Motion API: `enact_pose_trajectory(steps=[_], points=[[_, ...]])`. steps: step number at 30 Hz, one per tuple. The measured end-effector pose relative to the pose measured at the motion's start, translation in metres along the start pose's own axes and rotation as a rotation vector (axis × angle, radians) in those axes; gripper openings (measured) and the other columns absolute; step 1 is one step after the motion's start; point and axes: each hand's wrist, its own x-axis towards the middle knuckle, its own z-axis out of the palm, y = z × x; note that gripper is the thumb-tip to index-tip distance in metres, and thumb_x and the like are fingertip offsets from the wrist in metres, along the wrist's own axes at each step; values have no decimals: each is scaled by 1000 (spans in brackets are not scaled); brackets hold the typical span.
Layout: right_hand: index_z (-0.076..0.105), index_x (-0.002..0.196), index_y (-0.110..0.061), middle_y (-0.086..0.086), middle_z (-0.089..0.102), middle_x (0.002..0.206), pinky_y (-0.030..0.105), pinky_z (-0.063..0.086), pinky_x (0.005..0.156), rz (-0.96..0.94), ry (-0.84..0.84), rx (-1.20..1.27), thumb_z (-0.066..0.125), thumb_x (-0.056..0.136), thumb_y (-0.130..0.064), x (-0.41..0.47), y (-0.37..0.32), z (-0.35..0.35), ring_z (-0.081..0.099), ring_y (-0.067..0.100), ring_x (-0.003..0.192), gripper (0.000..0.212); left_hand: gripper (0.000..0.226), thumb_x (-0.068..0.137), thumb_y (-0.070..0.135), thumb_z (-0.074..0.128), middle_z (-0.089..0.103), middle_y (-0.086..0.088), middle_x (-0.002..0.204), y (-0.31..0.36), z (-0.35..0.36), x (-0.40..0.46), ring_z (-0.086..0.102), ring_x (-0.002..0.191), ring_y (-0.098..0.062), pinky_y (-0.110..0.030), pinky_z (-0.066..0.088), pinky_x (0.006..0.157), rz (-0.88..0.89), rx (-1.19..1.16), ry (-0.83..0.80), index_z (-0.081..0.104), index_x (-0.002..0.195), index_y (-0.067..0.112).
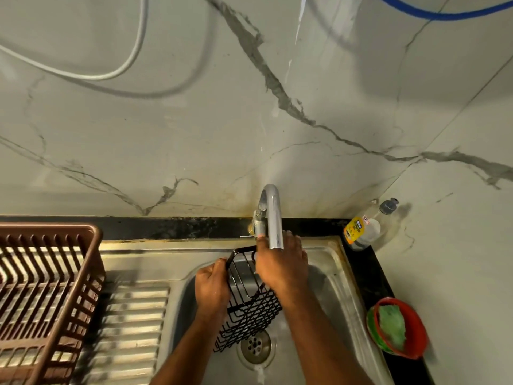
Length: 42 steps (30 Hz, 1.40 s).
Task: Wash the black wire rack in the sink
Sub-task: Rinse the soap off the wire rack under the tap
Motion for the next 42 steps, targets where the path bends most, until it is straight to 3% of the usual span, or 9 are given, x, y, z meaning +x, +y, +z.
enact_pose_trajectory(steps=[2, 8, 12, 18, 21, 27, 33, 37, 42], points=[[48, 139, -5, 19, 54, 137, 43, 50, 102, 97, -5, 168, 49, 100, -41, 9, 13, -16, 55, 31, 121, 53, 41, 102, 27, 53, 73, -28, 82, -1, -2, 1, 70, 79, -51, -61, 58, 74, -20, -45, -1, 72, 88, -6], [65, 119, -16, 9, 67, 114, 34, 47, 90, 60, -320, 785, 47, 106, -31, 4, 20, -25, 61, 19, 102, 27, 41, 107, 25, 42, 77, -21, 88, -8, -14, 7, 75, 80, -34, -43, 63, 70, -99, -104, 38, 72, 99, -2], [68, 111, -11, 6, 70, 90, 22, 51, 69, 90, -321, 1262, 48, 102, -29, -3, 20, -21, 66, 14, 84, 29, 45, 107, 34, 40, 70, -7, 66, -11, -24, 10, 66, 65, -26, -35, 53, 61, -189, -193, -21, 68, 83, 9], [64, 102, -24, -1, 61, 84, 18, 48, 69, -46, -215, 1151, 47, 105, -27, -11, 10, -21, 58, 8, 78, 17, 42, 105, 43, 44, 72, -11, 81, 11, -47, 28, 65, 84, -30, -42, 47, 82, -80, -126, -180, 66, 94, 9], [66, 91, -28, -5, 63, 79, 24, 48, 71, -108, -135, 847, 57, 97, -50, -14, 3, -14, 60, 9, 78, 24, 42, 97, 41, 46, 75, -13, 97, 31, -53, 33, 69, 99, -30, -46, 50, 94, 139, 138, -381, 67, 100, 5], [70, 103, -25, 2, 68, 87, 27, 48, 66, -190, -64, 559, 43, 94, -69, -21, -18, -13, 63, 12, 78, 52, 56, 99, 62, 36, 69, 2, 66, 42, -30, 17, 64, 62, -12, -38, 51, 64, 387, 587, -321, 64, 71, 22], [63, 112, -21, 5, 73, 102, 37, 46, 98, -347, 31, 262, 22, 99, -65, -29, -20, -6, 67, 22, 102, 62, 66, 100, 52, 53, 40, -5, 49, 38, -16, 7, 34, 47, -19, -34, 31, 52, 72, 290, -232, 52, 56, 3], [63, 126, -16, 11, 63, 121, 39, 39, 106, -204, -7, 119, 17, 103, -62, -10, 12, -7, 53, 24, 120, 69, 50, 100, 40, 57, 40, -1, 52, 38, -19, -5, 35, 47, -14, -29, 31, 51, 9, 174, -136, 50, 59, 13], [6, 162, -14, 9, 4, 170, 54, 8, 125, 94, -139, 125, 17, 100, -68, 15, 54, 0, 3, 29, 156, 83, 42, 98, 39, 61, 41, -4, 62, 38, -22, -9, 38, 58, -18, -28, 35, 53, -32, 138, -55, 48, 67, 13]])
